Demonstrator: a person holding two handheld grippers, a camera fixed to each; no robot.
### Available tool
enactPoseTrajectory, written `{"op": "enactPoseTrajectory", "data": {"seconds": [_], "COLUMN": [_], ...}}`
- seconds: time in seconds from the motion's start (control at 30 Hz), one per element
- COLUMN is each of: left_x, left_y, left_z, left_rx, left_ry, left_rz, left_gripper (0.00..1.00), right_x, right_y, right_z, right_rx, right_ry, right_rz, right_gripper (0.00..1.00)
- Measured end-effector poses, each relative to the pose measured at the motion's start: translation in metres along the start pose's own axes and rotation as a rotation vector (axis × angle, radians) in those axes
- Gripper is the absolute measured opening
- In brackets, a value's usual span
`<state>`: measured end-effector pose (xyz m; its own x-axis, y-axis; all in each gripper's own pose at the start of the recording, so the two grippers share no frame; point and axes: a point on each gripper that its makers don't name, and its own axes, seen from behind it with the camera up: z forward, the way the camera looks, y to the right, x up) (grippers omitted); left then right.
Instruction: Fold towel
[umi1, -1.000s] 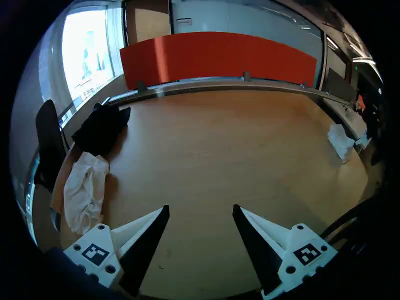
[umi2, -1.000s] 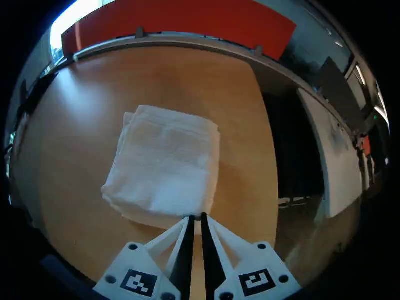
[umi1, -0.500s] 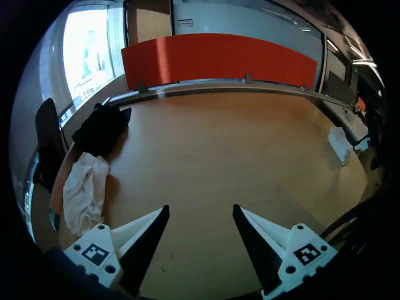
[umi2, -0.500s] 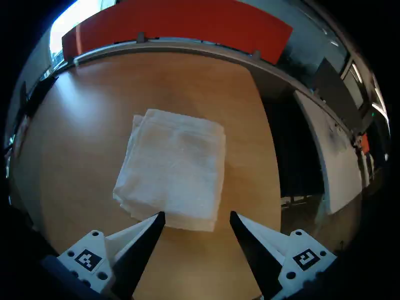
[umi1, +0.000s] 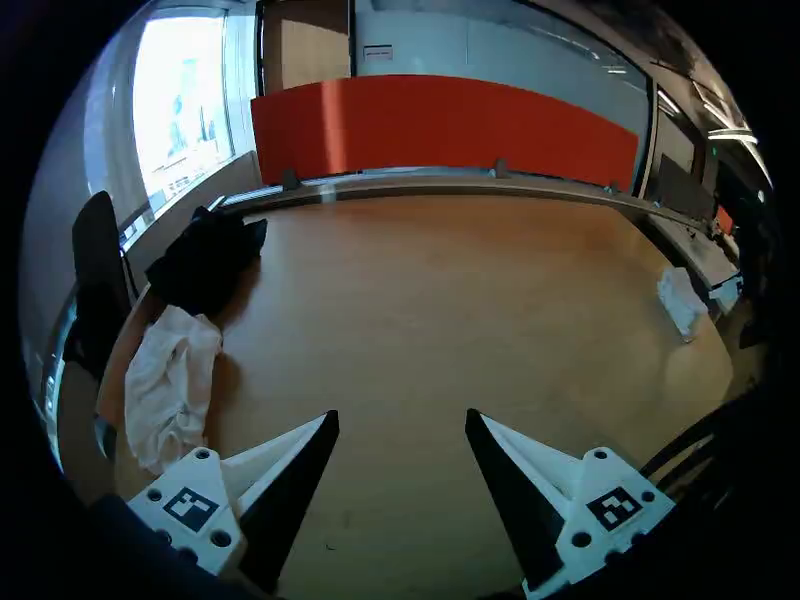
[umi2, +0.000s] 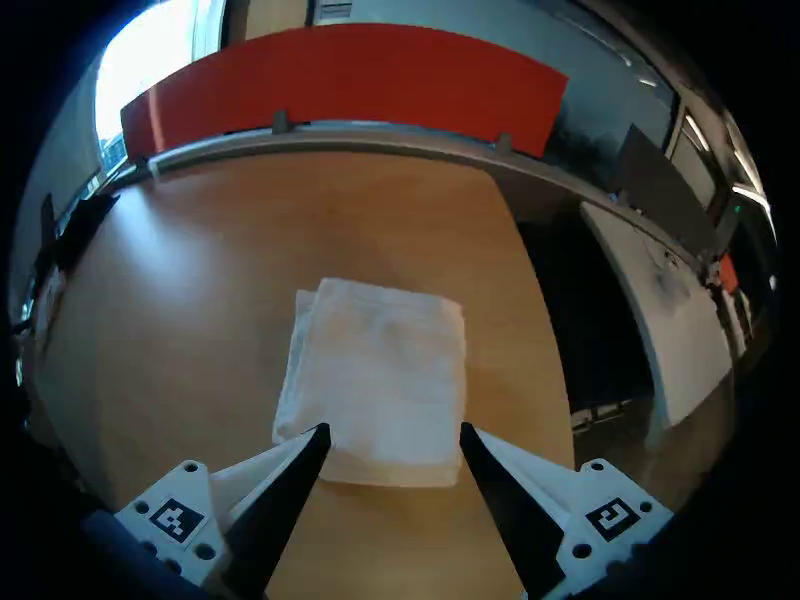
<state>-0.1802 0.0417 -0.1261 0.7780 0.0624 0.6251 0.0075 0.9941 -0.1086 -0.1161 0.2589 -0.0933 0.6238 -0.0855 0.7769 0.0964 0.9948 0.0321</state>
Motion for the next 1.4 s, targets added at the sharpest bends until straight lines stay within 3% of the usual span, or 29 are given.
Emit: {"op": "enactPoseTrajectory", "data": {"seconds": [0.3,0.53,0.9,1.2,1.4], "left_x": [0.006,0.011,0.032,0.057,0.074], "left_y": [0.0,0.0,0.001,-0.004,-0.008], "left_z": [0.002,0.006,0.012,0.013,0.014], "left_rx": [-0.004,-0.007,-0.016,0.0,0.011], "left_ry": [0.015,0.025,0.076,0.144,0.194], "left_rz": [-0.022,-0.038,-0.054,-0.032,-0.031], "left_gripper": [0.94,0.94,0.94,0.94,0.94], "right_x": [0.031,0.058,0.1,0.15,0.163], "right_y": [-0.007,-0.021,-0.031,-0.042,-0.061], "right_z": [-0.012,-0.024,-0.049,-0.092,-0.102], "right_rx": [-0.052,-0.042,-0.082,-0.112,-0.075], "right_ry": [0.156,0.297,0.479,0.712,0.752], "right_rz": [0.103,0.165,0.176,0.181,0.166], "right_gripper": [1.0,1.0,1.0,1.0,1.0]}}
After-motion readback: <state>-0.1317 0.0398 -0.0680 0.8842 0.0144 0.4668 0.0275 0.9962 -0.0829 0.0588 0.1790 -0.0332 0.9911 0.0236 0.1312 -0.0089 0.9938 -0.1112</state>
